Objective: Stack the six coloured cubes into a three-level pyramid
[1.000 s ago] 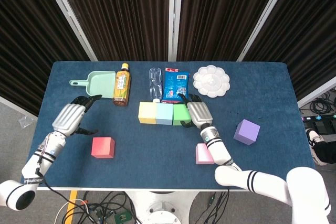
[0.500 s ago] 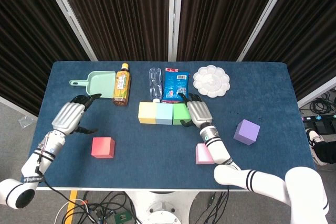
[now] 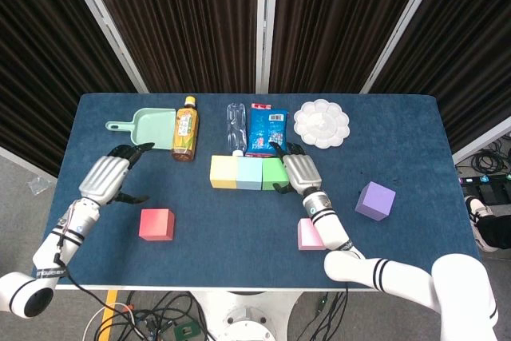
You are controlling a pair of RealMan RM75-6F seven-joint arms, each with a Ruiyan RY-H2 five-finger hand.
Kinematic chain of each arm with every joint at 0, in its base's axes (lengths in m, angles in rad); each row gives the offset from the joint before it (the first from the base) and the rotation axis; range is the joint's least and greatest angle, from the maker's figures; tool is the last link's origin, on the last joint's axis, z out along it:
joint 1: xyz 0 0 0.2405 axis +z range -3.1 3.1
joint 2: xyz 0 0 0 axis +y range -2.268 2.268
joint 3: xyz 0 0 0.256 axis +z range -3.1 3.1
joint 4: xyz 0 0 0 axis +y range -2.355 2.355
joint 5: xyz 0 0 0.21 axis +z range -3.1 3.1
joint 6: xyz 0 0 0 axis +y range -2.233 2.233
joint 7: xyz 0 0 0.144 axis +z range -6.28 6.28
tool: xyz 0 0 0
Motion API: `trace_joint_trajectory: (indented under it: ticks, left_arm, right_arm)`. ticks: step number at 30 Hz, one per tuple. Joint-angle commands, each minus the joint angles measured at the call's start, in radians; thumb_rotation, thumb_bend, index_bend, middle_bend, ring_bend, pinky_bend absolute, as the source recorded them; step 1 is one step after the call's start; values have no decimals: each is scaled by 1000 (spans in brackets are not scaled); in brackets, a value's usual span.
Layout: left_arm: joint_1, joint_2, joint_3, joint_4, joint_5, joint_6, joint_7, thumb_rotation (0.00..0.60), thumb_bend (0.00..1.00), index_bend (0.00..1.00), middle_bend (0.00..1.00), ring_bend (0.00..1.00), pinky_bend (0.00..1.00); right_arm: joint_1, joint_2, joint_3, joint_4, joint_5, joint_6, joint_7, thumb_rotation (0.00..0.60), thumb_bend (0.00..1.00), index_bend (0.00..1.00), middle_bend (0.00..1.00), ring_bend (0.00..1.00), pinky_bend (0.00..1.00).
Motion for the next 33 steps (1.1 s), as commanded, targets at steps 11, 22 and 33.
trace_joint_trajectory:
  ticks: [11,22,33]
  left_arm:
    - [4,-1,4,2,6,4,-6,600,87,85,135,190,136]
    - [4,0,3,-4,9,8,-1,600,87,85,135,190,136]
    - [4,1,4,-6,6,5,0,600,87,85,133,190,136]
  right_arm:
    - [-1,0,3,-9,-3,2,1,600,199,0,242,17,0]
    - [-6,12,2,-26,1,5,-4,600,199,0,269,18,0]
    - [-2,7,6,-22,1,4,1,600,200,0,282,18,0]
